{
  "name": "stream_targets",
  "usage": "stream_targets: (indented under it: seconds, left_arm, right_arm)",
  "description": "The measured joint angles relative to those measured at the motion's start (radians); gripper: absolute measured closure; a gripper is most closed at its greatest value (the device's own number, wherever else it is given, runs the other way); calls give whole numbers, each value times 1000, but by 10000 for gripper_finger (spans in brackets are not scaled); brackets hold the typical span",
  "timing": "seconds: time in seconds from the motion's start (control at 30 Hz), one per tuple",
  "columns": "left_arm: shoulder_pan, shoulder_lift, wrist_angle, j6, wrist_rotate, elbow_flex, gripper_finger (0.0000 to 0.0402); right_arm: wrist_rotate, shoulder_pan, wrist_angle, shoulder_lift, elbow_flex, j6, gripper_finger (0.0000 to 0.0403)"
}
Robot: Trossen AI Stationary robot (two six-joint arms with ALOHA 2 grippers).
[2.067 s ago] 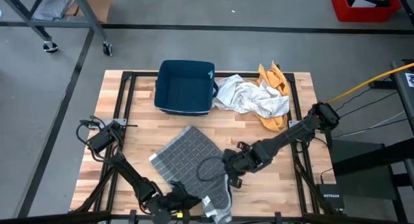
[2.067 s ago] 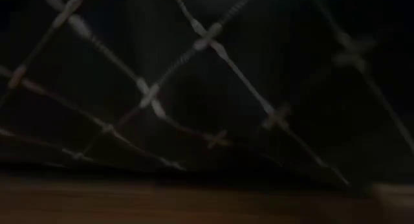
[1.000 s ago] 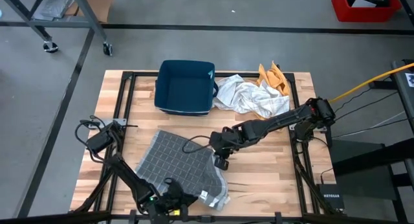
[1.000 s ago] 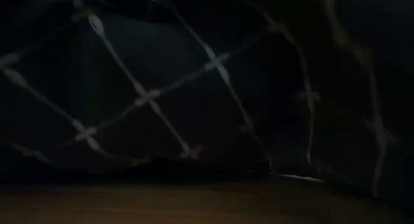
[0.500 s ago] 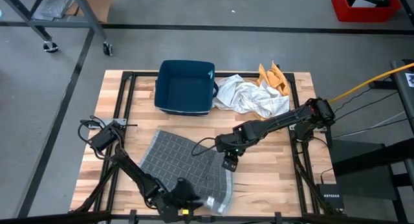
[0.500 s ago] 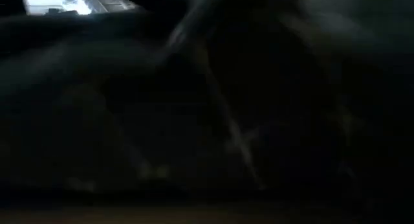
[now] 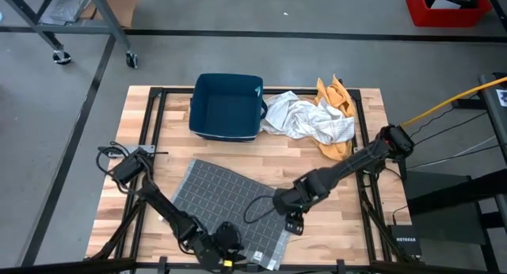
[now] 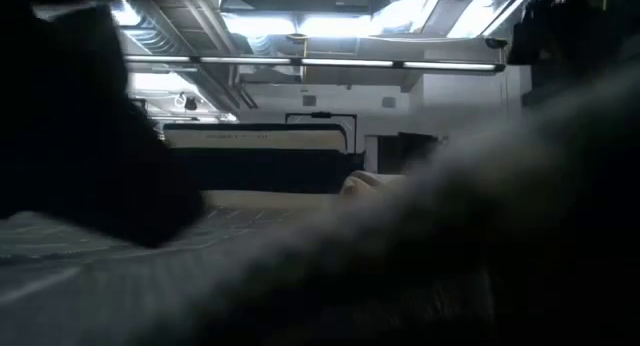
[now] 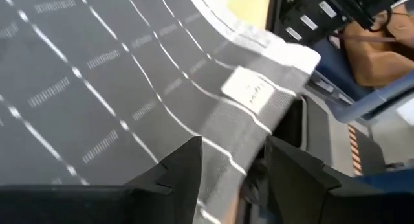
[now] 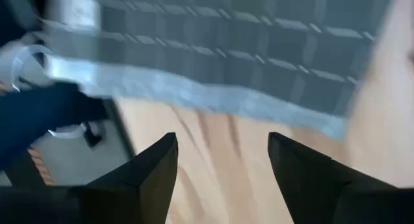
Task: Fold towel
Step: Fold the gray patterned towel
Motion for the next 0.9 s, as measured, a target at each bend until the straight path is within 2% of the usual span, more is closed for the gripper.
stream_targets:
  seconds: [0.13, 0.27, 0.43, 0.57, 0.63, 0.73, 0.9]
  left_arm:
    - [31, 0, 0, 71, 0, 0, 241]
    - [60, 0, -1, 137, 0, 0, 240]
    - [99, 0, -3, 234, 61, 0, 240]
    - [139, -4, -15, 361, 205, 0, 240]
    - [164, -27, -86, 387, 321, 0, 240]
    - [203, -86, -270, 416, 455, 0, 240]
    - [250, -200, -654, 530, 520, 0, 240]
  right_arm:
    - [143, 43, 130, 0, 0, 73, 161]
    - [252, 66, 135, 0, 0, 80, 161]
    - [237, 64, 109, 37, 0, 179, 162]
    - [154, 63, 124, 90, 0, 279, 162]
    - [94, 63, 151, 117, 0, 316, 162]
    - [62, 65, 194, 142, 0, 343, 162]
    - [131, 64, 211, 149, 0, 344, 162]
